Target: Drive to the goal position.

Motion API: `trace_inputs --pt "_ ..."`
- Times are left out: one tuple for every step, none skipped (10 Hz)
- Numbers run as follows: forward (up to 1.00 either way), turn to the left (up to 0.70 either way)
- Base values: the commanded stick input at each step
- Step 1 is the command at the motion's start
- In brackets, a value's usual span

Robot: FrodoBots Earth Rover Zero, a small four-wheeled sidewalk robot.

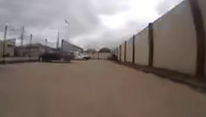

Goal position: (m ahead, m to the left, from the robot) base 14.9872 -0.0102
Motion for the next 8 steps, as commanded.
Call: trace_inputs --pt "1.0 0.0" --pt "1.0 0.0" --pt "1.0 0.0" --pt "1.0 0.0" --pt "1.0 0.0" --pt "1.0 0.0" --pt "1.0 0.0" --pt "1.0 0.0"
